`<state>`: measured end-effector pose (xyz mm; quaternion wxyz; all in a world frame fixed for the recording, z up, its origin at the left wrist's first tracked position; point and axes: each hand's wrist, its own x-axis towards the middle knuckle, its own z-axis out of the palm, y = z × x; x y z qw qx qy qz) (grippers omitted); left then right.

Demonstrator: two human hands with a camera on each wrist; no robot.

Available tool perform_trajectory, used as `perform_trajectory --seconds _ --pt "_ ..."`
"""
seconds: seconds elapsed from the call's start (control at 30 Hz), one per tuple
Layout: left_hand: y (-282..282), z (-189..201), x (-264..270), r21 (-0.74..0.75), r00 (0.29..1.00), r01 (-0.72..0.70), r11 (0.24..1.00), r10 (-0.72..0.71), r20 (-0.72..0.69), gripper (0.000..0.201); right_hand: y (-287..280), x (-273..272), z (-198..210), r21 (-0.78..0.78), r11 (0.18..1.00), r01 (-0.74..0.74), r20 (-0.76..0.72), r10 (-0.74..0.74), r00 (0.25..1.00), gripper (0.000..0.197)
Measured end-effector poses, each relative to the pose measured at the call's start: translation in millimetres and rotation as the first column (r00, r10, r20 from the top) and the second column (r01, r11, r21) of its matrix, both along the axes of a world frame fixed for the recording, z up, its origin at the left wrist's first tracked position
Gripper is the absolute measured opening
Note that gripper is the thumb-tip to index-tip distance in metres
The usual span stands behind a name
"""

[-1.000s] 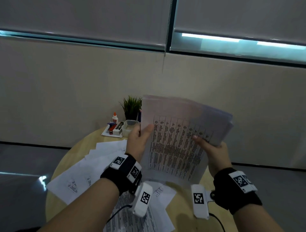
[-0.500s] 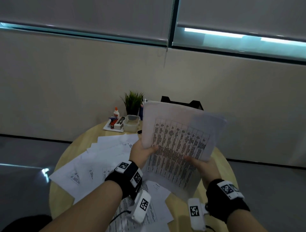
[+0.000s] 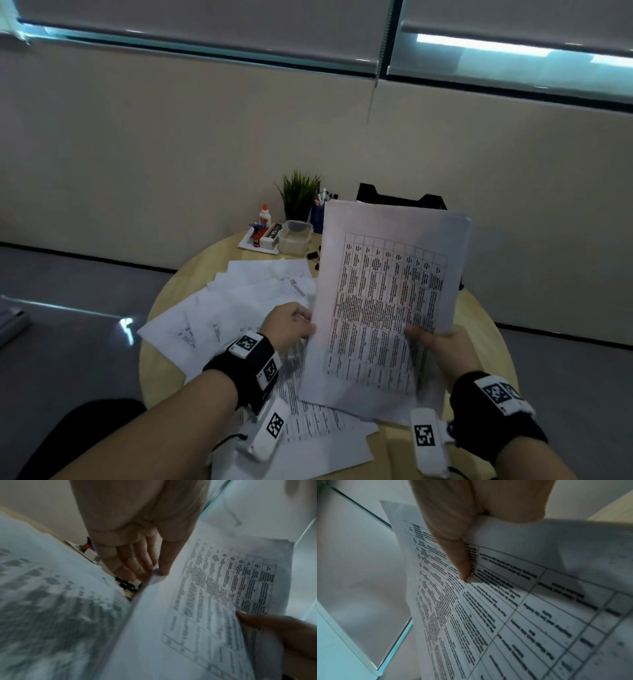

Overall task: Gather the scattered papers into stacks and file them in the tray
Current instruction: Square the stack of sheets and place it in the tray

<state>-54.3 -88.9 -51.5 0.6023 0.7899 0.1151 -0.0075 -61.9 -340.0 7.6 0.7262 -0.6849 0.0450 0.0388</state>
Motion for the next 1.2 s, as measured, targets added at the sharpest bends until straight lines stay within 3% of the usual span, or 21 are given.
perform_trajectory --seconds 0.17,0.27,0.37,0.57,0.67,0.77,0.97,1.07,1.13,1.17,1.2 --pt "43 -24 -29 0.304 0.969 -0.082 0.949 0.147 -0.198 0.014 -6 -12 -9 -0.054 0.998 0.012 -0.108 -0.018 0.994 0.018" --pt "66 -30 -41 0.465 0.897 -0.119 0.877 0.296 -0.328 0.058 -5 -20 -8 -0.068 0.998 -0.013 -0.155 0.003 0.988 0.022" --pt "78 -38 -47 0.447 0.843 -0.156 0.881 0.354 -0.404 0.073 -7 -20 -18 -0.132 0.991 -0.037 -0.211 0.009 0.978 0.017" --pt "77 -49 -47 0.408 0.838 -0.19 0.893 0.364 -0.407 0.047 2 -16 -55 -0.151 0.987 -0.063 -0.331 0.009 0.944 0.022" --pt "74 -49 -47 0.519 0.822 -0.162 0.839 0.406 -0.4 0.062 10 -14 -70 -0.132 0.99 -0.056 -0.377 0.002 0.926 0.023" --pt "72 -51 -49 0.572 0.795 -0.184 0.799 0.463 -0.391 0.055 16 -11 -78 -0.155 0.985 -0.07 -0.401 0.002 0.916 0.024" --pt "72 -55 -50 0.51 0.803 -0.271 0.816 0.484 -0.347 0.034 22 -12 -93 -0.087 0.995 -0.048 -0.452 0.003 0.892 0.035" --pt "74 -57 -46 0.495 0.798 -0.324 0.806 0.514 -0.314 0.06 22 -11 -96 -0.02 0.999 -0.031 -0.453 0.018 0.891 0.038" --pt "80 -61 -42 0.402 0.791 -0.39 0.829 0.525 -0.315 0.074 19 -9 -100 -0.009 1.0 -0.026 -0.456 0.019 0.89 0.038" --pt "82 -63 -39 0.353 0.799 -0.399 0.846 0.51 -0.318 0.068 19 -10 -101 -0.034 0.999 -0.015 -0.44 -0.001 0.898 0.033" --pt "84 -64 -38 0.325 0.809 -0.394 0.86 0.492 -0.321 0.051 19 -11 -103 -0.08 0.997 -0.013 -0.408 -0.021 0.913 0.028"
